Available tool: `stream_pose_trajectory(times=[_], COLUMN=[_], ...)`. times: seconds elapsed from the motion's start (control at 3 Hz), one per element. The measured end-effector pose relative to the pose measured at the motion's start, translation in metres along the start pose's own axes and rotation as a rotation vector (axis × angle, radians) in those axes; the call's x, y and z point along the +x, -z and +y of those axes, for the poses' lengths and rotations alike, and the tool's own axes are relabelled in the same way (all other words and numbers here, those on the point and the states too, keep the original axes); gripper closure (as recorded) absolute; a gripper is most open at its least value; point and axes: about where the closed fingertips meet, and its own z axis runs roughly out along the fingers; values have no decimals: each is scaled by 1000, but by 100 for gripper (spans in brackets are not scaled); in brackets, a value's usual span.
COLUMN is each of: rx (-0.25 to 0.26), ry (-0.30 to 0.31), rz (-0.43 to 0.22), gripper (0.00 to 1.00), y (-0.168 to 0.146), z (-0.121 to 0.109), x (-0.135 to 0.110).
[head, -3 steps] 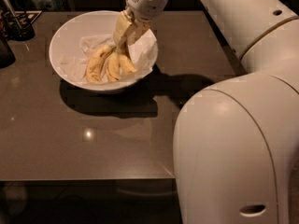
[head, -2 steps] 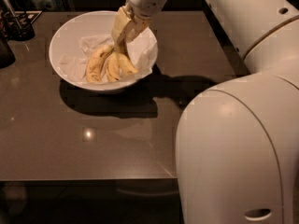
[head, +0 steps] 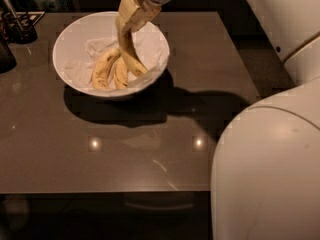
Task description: Pick banana from white bowl
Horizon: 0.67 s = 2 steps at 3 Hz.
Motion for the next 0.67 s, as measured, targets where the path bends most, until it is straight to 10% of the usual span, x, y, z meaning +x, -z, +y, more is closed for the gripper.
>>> stream_pose_trajectory(times=[0.67], rx=[10], ry=[-6], rz=[15], gripper=[100], y=[2], z=[9], x=[-1])
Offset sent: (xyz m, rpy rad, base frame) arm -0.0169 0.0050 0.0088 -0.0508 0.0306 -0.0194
